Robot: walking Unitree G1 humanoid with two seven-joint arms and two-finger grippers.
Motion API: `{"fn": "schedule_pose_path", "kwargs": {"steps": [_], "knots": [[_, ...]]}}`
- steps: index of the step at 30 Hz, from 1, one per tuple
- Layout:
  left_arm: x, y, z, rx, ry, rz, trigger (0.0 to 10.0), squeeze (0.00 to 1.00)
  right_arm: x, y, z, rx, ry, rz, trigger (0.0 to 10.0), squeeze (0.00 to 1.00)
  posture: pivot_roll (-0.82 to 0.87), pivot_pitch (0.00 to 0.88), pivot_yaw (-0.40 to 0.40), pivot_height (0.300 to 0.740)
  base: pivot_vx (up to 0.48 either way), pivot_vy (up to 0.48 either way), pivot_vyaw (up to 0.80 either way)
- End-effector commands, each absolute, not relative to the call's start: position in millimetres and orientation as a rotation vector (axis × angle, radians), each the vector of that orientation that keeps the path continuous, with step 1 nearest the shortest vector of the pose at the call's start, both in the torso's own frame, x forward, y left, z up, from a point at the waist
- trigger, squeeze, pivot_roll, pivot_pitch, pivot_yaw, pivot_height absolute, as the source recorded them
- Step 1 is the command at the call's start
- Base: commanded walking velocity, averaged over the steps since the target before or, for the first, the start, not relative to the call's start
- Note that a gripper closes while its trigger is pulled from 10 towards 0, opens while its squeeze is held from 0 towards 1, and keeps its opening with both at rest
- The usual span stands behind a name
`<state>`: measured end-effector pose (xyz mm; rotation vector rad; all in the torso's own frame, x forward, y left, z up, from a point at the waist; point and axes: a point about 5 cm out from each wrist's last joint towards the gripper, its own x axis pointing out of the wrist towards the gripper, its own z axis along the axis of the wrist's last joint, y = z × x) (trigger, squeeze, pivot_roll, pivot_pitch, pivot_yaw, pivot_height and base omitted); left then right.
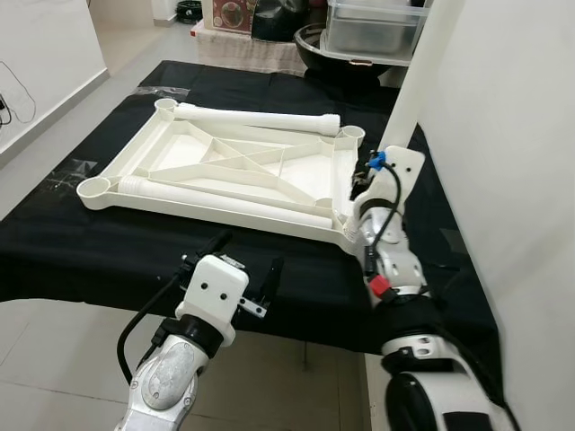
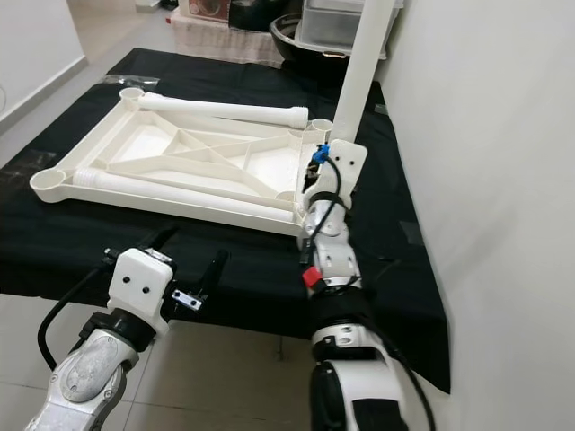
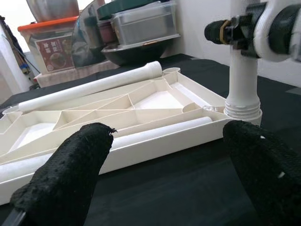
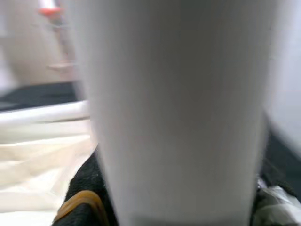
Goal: Building children table
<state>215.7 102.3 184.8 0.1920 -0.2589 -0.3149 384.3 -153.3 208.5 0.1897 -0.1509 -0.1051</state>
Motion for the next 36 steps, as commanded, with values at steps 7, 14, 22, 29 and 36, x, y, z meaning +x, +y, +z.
{"fn": "schedule_pose_path", "kwargs": {"steps": [7,14,22,29,36], "knots": [[217.7,100.5,181.8,0.204,-0.255,-0.326,10.0,0.00,382.9,-154.2,228.5,0.301,-0.159,0.576,10.0,0.00,0.13,0.064,-0.109,0.740,0.000,0.000,0.00],[217.2,98.4,182.3,0.203,-0.256,-0.323,10.0,0.00,351.3,-118.7,205.2,0.053,0.005,1.231,10.0,0.00,0.14,0.065,-0.117,0.740,0.000,0.000,0.00],[217.2,99.7,182.9,0.214,-0.263,-0.314,10.0,0.00,356.7,-98.7,202.3,-0.017,0.039,1.315,8.2,0.00,0.15,0.064,-0.125,0.740,0.000,0.000,0.00],[217.2,99.8,181.6,0.216,-0.261,-0.312,10.0,0.00,378.7,-95.4,209.7,0.051,-0.032,0.980,0.0,0.00,0.14,0.035,-0.124,0.740,0.000,0.000,0.00],[219.2,97.0,178.9,0.215,-0.260,-0.330,10.0,0.00,395.2,-139.0,190.7,0.172,0.049,0.180,0.0,0.00,0.12,0.031,-0.109,0.740,0.000,0.000,0.00]]}}
